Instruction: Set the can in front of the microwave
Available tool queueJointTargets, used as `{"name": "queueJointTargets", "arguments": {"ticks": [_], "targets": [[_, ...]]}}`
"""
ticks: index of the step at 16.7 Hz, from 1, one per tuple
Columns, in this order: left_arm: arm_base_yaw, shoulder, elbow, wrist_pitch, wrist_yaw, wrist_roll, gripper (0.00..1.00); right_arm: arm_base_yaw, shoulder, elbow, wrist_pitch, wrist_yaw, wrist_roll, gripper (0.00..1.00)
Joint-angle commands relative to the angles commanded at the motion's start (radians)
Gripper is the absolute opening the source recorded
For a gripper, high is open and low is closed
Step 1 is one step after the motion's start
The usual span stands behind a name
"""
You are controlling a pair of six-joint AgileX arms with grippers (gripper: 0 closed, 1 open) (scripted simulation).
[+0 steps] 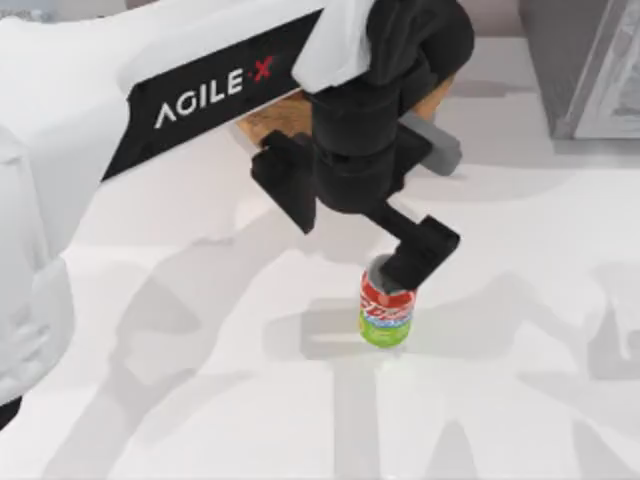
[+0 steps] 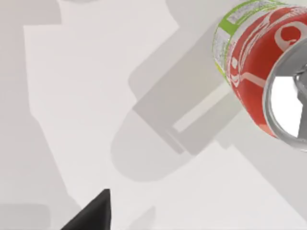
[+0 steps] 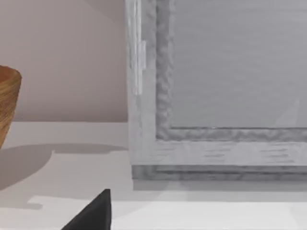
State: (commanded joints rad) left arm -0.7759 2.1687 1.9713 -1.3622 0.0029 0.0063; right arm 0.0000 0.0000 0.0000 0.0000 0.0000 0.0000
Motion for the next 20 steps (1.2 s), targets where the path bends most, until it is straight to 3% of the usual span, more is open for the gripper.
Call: {"name": "queueJointTargets", "arguments": {"ticks": [5, 10, 20], "targets": [[-0.051, 0.149, 0.207, -0.072, 0.003, -0.018, 1.00, 0.000, 0.000, 0.000, 0.000, 0.000, 0.000, 1.00], [-0.053, 0.157, 0.220, -0.076, 0.003, -0.019, 1.00, 0.000, 0.000, 0.000, 0.000, 0.000, 0.000, 1.00], [-0.052, 0.160, -0.002, 0.150, 0.003, -0.018, 1.00, 0.000, 0.000, 0.000, 0.000, 0.000, 0.000, 1.00]]}}
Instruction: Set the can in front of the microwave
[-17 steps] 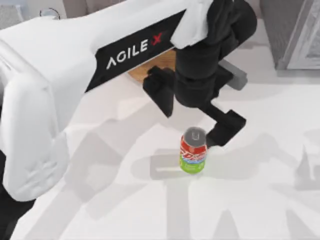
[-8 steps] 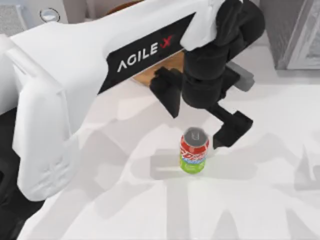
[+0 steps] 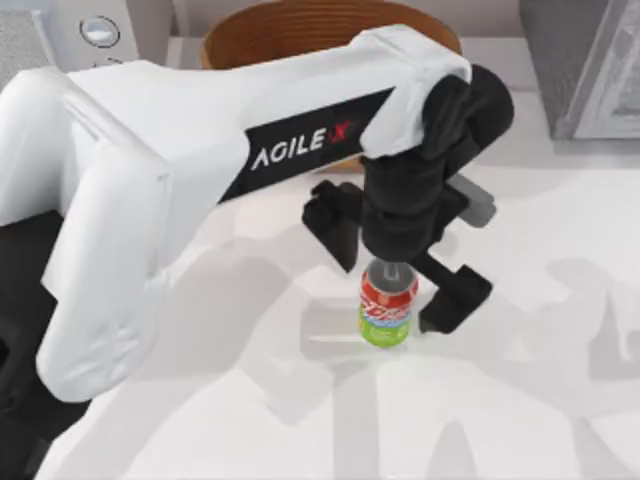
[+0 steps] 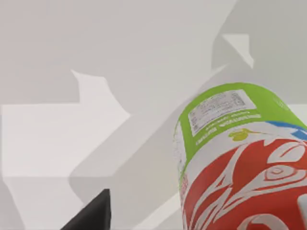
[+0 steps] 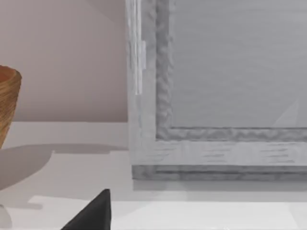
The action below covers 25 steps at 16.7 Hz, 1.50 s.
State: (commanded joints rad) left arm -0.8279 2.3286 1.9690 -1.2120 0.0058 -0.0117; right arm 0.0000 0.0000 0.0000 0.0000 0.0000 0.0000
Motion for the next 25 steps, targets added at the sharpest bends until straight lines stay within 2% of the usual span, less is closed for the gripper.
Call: {"name": "queueJointTargets", "arguments": {"ticks": [4, 17, 25], "targets": [[0.000, 0.001, -0.009, 0.009, 0.000, 0.000, 1.00, 0.000, 0.000, 0.000, 0.000, 0.000, 0.000, 1.00], [0.000, 0.001, -0.009, 0.009, 0.000, 0.000, 0.02, 0.000, 0.000, 0.000, 0.000, 0.000, 0.000, 1.00], [0.000, 0.001, -0.009, 0.009, 0.000, 0.000, 0.00, 0.000, 0.000, 0.000, 0.000, 0.000, 0.000, 1.00]]}}
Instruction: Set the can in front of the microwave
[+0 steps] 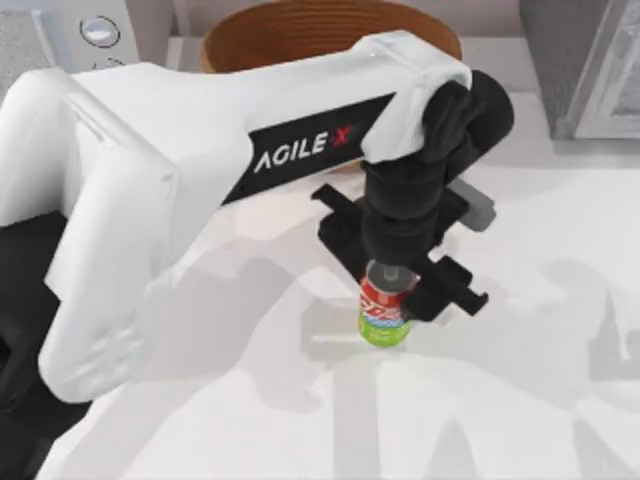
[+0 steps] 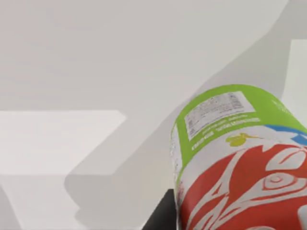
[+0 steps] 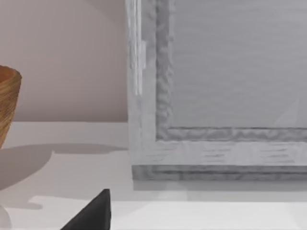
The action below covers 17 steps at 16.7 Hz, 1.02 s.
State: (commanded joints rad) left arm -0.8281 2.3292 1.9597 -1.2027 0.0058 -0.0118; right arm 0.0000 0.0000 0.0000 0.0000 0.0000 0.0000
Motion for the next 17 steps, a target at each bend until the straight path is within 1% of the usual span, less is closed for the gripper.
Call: {"name": "queueJointTargets", "arguments": {"ticks": [3, 9, 14, 17], "targets": [[-0.001, 0.000, 0.015, -0.016, 0.001, 0.001, 0.00, 0.000, 0.000, 0.000, 0.000, 0.000, 0.000, 1.00], [0.000, -0.009, 0.133, -0.146, 0.001, 0.000, 0.00, 0.000, 0.000, 0.000, 0.000, 0.000, 0.000, 1.00], [-0.001, -0.008, 0.138, -0.148, 0.000, 0.003, 0.00, 0.000, 0.000, 0.000, 0.000, 0.000, 0.000, 1.00], [0.022, -0.023, 0.135, -0.115, 0.014, 0.058, 0.00, 0.000, 0.000, 0.000, 0.000, 0.000, 0.000, 1.00]]}}
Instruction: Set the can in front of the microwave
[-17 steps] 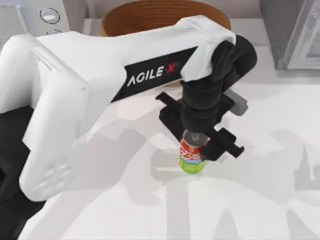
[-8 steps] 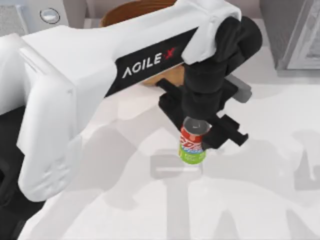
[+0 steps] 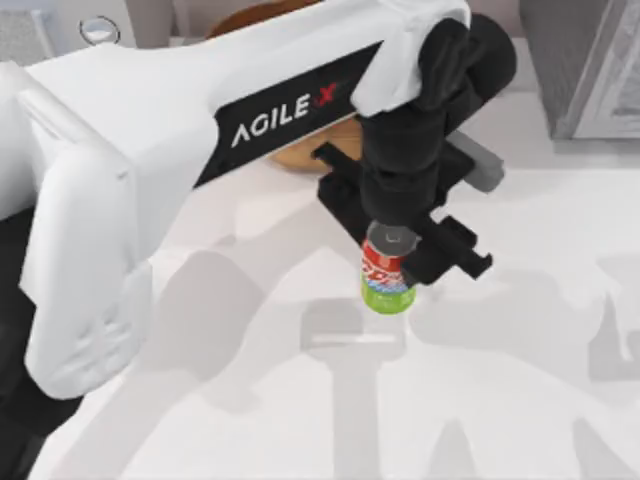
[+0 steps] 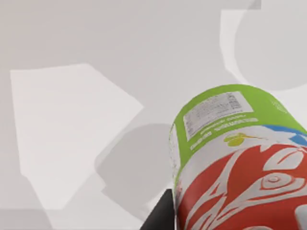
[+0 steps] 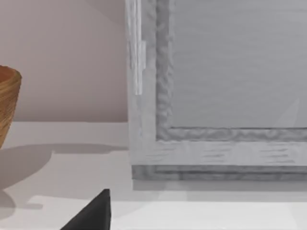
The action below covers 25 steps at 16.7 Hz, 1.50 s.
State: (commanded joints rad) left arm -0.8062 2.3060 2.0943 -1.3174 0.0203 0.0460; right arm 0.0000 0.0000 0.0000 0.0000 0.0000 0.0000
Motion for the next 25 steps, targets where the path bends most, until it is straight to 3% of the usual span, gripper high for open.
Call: {"name": "queueJointTargets", "arguments": {"ticks": [5, 11, 14, 17, 25], "targets": [[0.230, -0.067, -0.045, 0.066, 0.041, 0.114, 0.00, 0.000, 0.000, 0.000, 0.000, 0.000, 0.000, 1.00], [0.746, -0.143, -0.110, 0.072, 0.063, 0.163, 0.00, 0.000, 0.000, 0.000, 0.000, 0.000, 0.000, 1.00], [0.920, -0.141, -0.145, 0.045, 0.025, 0.178, 0.00, 0.000, 0.000, 0.000, 0.000, 0.000, 0.000, 1.00], [1.001, -0.121, -0.173, 0.018, -0.013, 0.183, 0.00, 0.000, 0.000, 0.000, 0.000, 0.000, 0.000, 1.00], [1.006, -0.119, -0.193, 0.035, -0.017, 0.185, 0.00, 0.000, 0.000, 0.000, 0.000, 0.000, 0.000, 1.00]]}}
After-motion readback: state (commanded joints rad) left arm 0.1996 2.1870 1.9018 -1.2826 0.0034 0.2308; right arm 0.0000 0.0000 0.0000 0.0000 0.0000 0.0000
